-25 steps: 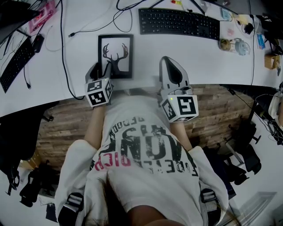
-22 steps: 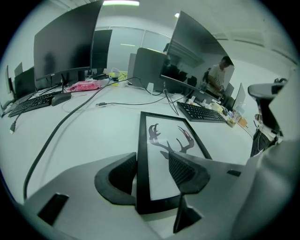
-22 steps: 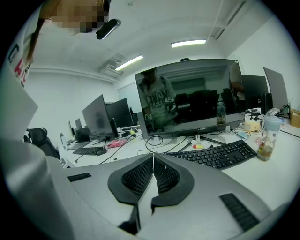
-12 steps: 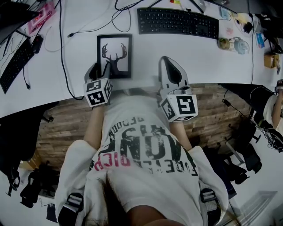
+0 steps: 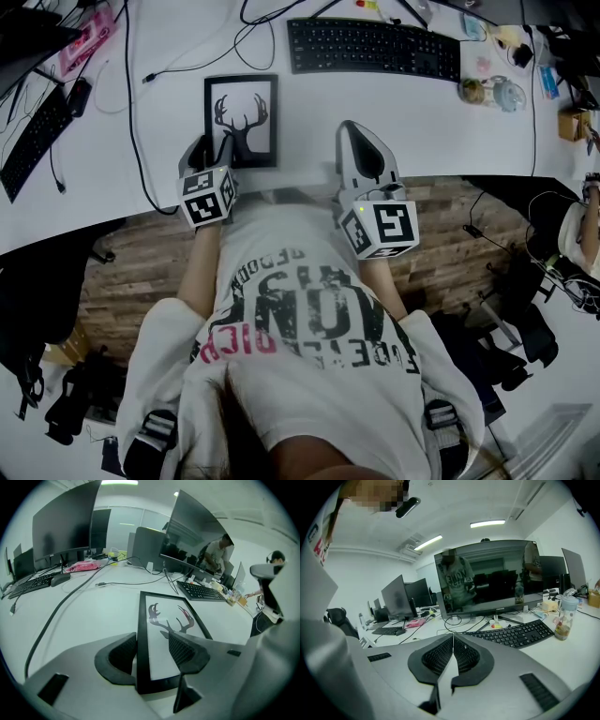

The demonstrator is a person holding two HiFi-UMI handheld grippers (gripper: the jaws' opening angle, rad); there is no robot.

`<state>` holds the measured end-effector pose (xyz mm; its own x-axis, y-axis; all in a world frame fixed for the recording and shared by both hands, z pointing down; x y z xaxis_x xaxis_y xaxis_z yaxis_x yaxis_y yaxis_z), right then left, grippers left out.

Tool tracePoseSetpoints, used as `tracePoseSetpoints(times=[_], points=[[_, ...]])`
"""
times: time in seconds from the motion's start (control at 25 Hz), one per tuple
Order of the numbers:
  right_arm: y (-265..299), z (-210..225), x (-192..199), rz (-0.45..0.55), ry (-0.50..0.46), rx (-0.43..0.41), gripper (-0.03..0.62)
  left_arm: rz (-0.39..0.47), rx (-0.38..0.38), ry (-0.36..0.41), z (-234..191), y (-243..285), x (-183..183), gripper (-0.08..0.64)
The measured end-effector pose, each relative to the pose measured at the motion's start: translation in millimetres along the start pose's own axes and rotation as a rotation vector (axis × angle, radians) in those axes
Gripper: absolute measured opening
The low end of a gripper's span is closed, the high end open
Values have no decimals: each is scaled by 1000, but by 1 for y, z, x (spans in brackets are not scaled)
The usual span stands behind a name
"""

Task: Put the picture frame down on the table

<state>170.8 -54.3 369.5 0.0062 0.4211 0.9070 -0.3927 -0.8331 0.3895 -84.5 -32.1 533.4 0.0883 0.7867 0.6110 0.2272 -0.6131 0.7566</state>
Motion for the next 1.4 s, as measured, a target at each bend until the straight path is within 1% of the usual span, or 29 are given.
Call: tracePoseSetpoints(times=[0.52,1.04,1.24,1.4], points=[[-6,-1,-2,12,0,10,2,-4,3,-1,-1,-1,-1,208],[-4,-3,-4,23,-3,9,2,-30,21,-3,-3,2,-3,209],[-7,-3,-3,20,1,16,2,-39,23,-2,-5,-4,0,219],[-3,-3,-6,25,0,17,2,-19,22,1,-9,-10,-7,221]])
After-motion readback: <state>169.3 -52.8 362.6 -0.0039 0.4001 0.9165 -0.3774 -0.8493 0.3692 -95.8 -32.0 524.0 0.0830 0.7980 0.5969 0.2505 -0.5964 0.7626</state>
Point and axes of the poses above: the fingertips, and each gripper's own axes: y forward along the fingers, z to its right, x out of its underside, the point moved 6 cm from there along -y, backward along the fingers, and after that the axes turned 1 degree about -y, right-handed, at the moved point
